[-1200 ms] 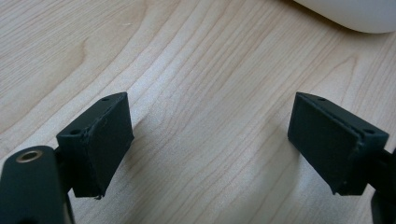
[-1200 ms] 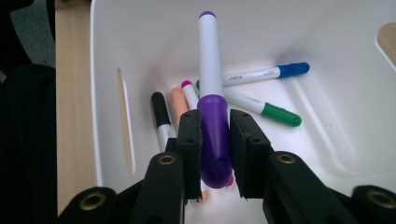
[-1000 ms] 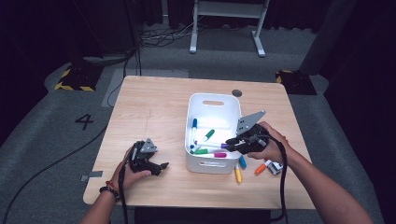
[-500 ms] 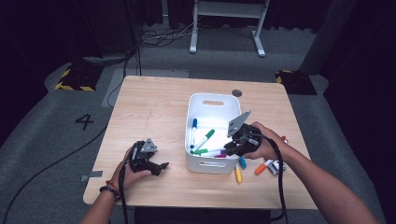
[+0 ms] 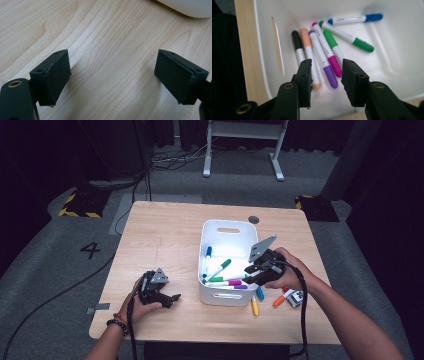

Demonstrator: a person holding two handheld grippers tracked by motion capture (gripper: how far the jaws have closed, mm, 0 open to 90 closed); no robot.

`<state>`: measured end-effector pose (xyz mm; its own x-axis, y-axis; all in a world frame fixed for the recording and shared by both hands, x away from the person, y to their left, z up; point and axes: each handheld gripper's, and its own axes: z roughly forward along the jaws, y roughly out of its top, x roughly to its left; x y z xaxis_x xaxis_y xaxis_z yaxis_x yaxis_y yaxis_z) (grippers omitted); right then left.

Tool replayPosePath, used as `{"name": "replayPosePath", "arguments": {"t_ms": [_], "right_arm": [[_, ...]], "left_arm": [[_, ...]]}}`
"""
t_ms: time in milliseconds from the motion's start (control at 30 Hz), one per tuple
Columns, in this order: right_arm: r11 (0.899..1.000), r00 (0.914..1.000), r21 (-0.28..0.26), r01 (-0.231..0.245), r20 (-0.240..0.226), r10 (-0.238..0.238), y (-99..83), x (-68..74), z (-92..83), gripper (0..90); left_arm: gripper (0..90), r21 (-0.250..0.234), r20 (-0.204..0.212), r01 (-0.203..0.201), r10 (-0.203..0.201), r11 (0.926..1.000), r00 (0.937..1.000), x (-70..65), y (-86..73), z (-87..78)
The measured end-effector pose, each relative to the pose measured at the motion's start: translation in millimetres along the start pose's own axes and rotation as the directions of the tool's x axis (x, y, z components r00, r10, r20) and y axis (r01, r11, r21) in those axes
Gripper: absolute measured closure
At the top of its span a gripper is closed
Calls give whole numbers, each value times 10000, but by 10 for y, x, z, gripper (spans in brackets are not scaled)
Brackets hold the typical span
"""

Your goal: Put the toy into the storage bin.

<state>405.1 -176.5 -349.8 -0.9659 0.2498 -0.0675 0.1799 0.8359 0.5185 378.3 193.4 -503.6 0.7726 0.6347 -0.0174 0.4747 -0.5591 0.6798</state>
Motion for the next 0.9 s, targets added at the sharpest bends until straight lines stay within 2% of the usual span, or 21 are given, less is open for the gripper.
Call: {"name": "replayPosePath", "arguments": {"t_ms": [33,133,167,233,267,300,367,433,467,500,533,567,600,633,667,733,767,833,867,900], "right_arm": [[9995,10000,-312,0,80,2,-20,7,-48,602],[9917,9961,-1281,-46,868,159,-134,52,-276,600],[9853,9948,-1690,-250,932,413,-185,73,-348,600],[9699,9877,-2405,-377,1384,727,-292,124,-450,600],[9672,9850,-2518,-336,1558,748,-333,151,-477,600],[9641,9796,-2645,-254,1857,767,-385,195,-501,599],[9502,9653,-3097,-333,2363,1109,-515,284,-528,601],[9279,9454,-3626,-869,2638,1916,-640,353,-519,605],[9111,9353,-3951,-1172,2646,2351,-706,380,-499,601],[9030,9267,-4106,-1265,2758,2552,-756,393,-477,604],[8977,9137,-4161,-1448,2919,2826,-839,413,-431,606],[8934,9107,-4208,-1576,2879,2962,-886,418,-394,606],[8851,9018,-4255,-1885,2819,3276,-973,424,-314,604],[8799,8975,-4279,-2066,2753,3446,-1009,427,-270,603],[8706,8954,-4336,-2324,2541,3656,-1049,428,-206,602],[8640,8895,-4290,-2634,2386,3896,-1119,430,-81,596],[8670,8893,-4153,-2755,2324,3939,-1148,428,8,591],[8673,8807,-4014,-2945,2384,4094,-1181,428,150,591],[8657,8804,-3924,-3107,2246,4177,-1189,423,203,591],[8687,8813,-3754,-3233,2148,4209,-1197,415,274,589]], "left_arm": [[138,10,6,9,-9,10000,10000,-1,0,0],[138,29,-14,11,-11,10000,10000,-2,0,-2],[138,25,-10,15,-15,10000,10000,-2,0,-2],[138,19,-11,16,-16,10000,10000,-2,0,-2],[138,-4,-10,-18,18,10000,10000,0,1,0],[138,22,-21,3,-3,10000,10000,-1,0,-2],[138,4,-16,-23,23,10000,10000,0,1,-1],[138,19,-15,14,-14,10000,10000,-2,0,-2],[138,20,-17,13,-13,10000,10000,-2,0,-2],[138,20,-15,13,-13,10000,10000,-2,0,-2],[138,21,-16,14,-14,10000,10000,-2,0,-2],[138,20,-20,-8,8,10000,10000,-1,0,-2],[138,20,-15,18,-18,10000,10000,-2,-1,-2],[138,10,-12,2,-2,10000,10000,-1,0,-2],[138,43,-25,34,-34,10000,10000,-4,-1,-4],[138,20,-23,21,-21,10000,10000,-3,-1,-3],[138,20,-16,20,-20,10000,10000,-3,0,-2],[138,41,-33,27,-27,10000,10000,-4,0,-5],[138,40,-33,29,-29,10000,10000,-4,0,-5],[138,42,-34,30,-30,10000,10000,-4,0,-5]]}}
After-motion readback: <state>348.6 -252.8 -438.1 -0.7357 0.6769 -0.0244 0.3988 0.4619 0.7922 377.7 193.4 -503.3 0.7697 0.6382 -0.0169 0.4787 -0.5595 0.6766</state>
